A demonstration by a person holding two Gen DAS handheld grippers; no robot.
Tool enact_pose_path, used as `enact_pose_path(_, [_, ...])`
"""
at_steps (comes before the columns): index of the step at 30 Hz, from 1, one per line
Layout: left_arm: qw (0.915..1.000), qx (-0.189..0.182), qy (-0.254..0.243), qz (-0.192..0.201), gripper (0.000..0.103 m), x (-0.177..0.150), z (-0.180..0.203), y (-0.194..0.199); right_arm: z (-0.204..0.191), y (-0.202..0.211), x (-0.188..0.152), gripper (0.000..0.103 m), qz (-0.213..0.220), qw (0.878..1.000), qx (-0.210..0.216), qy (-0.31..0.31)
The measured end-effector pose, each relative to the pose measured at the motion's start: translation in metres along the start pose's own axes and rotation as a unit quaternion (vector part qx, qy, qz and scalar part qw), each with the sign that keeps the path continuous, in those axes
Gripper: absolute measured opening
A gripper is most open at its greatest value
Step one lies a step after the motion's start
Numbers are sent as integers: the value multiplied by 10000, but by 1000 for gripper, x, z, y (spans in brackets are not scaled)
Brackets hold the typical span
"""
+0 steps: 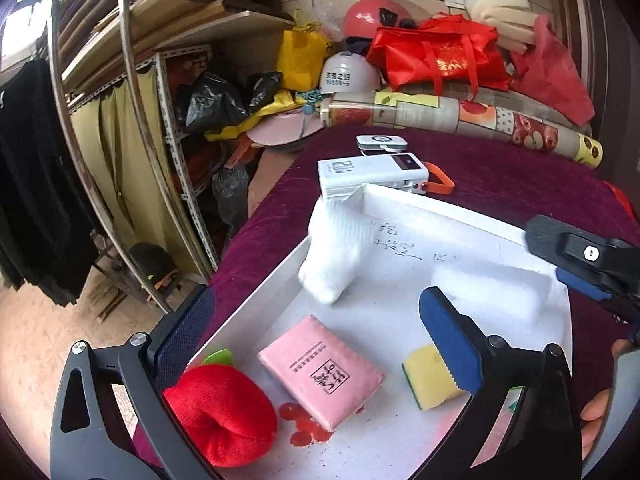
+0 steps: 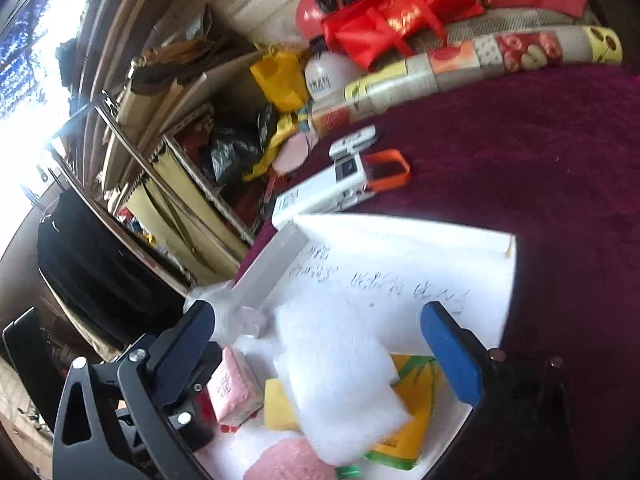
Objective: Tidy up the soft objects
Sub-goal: 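Open both tools to drop the towel and foam sheet into the tray, then move both open tools back toward the remaining items on the table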
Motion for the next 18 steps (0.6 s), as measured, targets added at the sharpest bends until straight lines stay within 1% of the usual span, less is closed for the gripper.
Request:
enact_pose_path(3, [9999, 38, 66, 109, 103, -2, -3, 10, 1, 13, -1, 103, 157, 9998, 91, -15])
enact_pose_path(7, [9996, -14, 118, 237, 103, -5, 0, 27, -2, 43, -4, 103, 497, 9986, 137, 90])
enact_pose_path(9, [9992, -132, 167, 346, 103, -7, 1, 39, -2, 58, -7, 103, 640, 9977, 131, 161])
enact_pose_path(13, [9963, -529, 271, 622, 103, -8, 11, 66, 1, 85, -12, 103, 905, 9955, 103, 248])
enact_pose_path(15, [9950, -718, 227, 660, 103, -7, 20, 73, 7, 100, -14, 103, 1043, 9942, 72, 262])
enact_pose_path(18, [9936, -934, 108, 632, 103, -6, 36, 79, 30, 126, -15, 103, 1302, 9913, -101, 159])
Point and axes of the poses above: each gripper's, at about its wrist camera, not at the fingertips, and y roughly against the way its jaws point, z to its right, x to its top, the point moved 1 cm from there along -y, roughly the way its jaws point, and after that the axes turned 6 degrees about -x, right-handed, at the moved point
